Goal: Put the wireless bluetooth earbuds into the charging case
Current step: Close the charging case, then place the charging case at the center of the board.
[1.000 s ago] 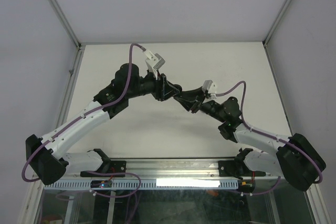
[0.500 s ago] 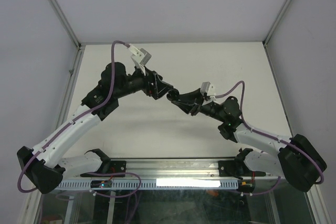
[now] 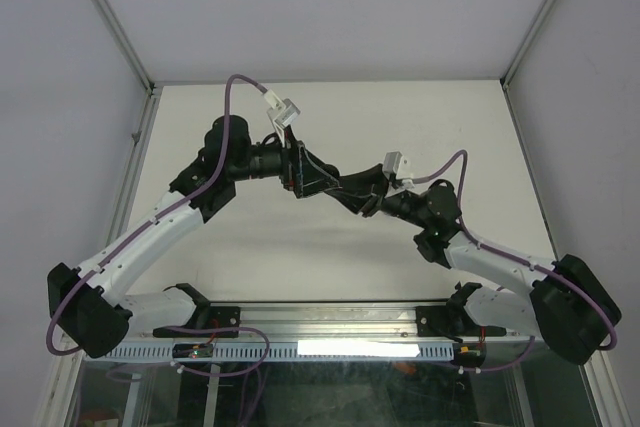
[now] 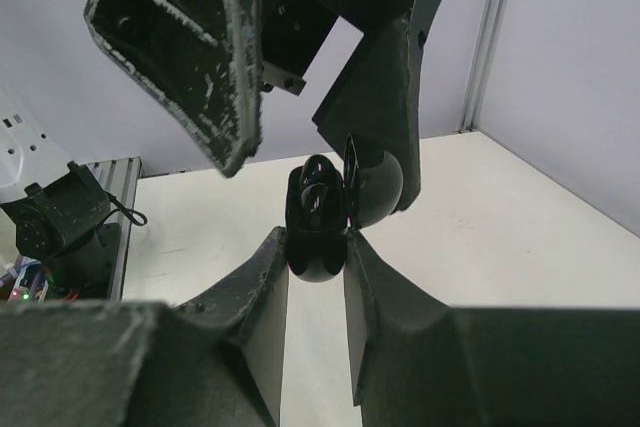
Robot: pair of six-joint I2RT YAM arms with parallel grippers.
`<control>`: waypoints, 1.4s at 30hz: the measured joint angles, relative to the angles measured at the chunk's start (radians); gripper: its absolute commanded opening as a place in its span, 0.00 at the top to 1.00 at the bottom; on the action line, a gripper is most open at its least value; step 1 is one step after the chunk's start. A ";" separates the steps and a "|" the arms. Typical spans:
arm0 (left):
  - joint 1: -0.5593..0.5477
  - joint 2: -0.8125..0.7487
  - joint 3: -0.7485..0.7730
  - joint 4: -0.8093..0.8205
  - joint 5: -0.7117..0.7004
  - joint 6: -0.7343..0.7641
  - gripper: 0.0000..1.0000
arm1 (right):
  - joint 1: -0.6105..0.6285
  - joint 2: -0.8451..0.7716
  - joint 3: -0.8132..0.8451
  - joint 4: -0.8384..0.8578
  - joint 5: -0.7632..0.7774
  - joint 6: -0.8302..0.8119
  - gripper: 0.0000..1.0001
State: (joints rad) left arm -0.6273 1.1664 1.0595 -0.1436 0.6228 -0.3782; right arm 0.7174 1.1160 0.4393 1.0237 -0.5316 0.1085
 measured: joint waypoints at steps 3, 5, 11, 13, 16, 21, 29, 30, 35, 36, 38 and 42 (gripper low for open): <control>0.001 0.011 -0.018 0.040 0.071 -0.025 0.21 | 0.000 0.012 0.008 0.006 -0.002 0.012 1.00; 0.001 0.014 -0.026 0.062 0.107 -0.032 0.23 | -0.001 0.021 0.011 0.009 -0.006 0.026 1.00; 0.035 0.005 -0.033 0.109 0.174 -0.034 0.24 | -0.012 0.034 0.011 0.011 -0.010 0.071 1.00; 0.042 -0.010 -0.049 0.131 0.180 -0.033 0.24 | -0.017 0.040 0.011 0.005 -0.015 0.084 1.00; 0.057 -0.040 -0.081 0.153 0.195 -0.033 0.24 | -0.018 0.042 0.009 -0.018 -0.032 0.099 1.00; 0.100 -0.076 -0.092 0.138 0.176 -0.016 0.20 | -0.024 0.042 0.010 -0.143 -0.037 0.105 1.00; 0.172 -0.143 -0.033 -0.123 -0.317 0.120 0.13 | -0.074 0.116 0.061 -0.497 0.157 0.178 1.00; 0.172 -0.156 -0.035 -0.140 -0.374 0.134 0.13 | -0.078 0.135 0.077 -0.537 0.185 0.189 0.99; 0.178 -0.251 -0.086 -0.191 -0.674 0.190 0.09 | -0.093 0.249 0.169 -0.715 0.335 0.254 0.97; 0.180 -0.269 -0.098 -0.193 -0.724 0.197 0.09 | -0.099 0.273 0.180 -0.735 0.356 0.270 0.96; 0.185 -0.297 -0.122 -0.193 -0.798 0.212 0.08 | -0.117 0.317 0.189 -0.760 0.390 0.304 0.95; 0.201 -0.317 -0.151 -0.195 -0.881 0.227 0.08 | -0.163 0.411 0.200 -0.814 0.425 0.355 0.79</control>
State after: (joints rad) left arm -0.4259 0.8497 0.9085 -0.3389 -0.2584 -0.1513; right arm 0.5549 1.5272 0.6395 0.2100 -0.1066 0.4633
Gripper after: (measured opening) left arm 0.917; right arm 0.268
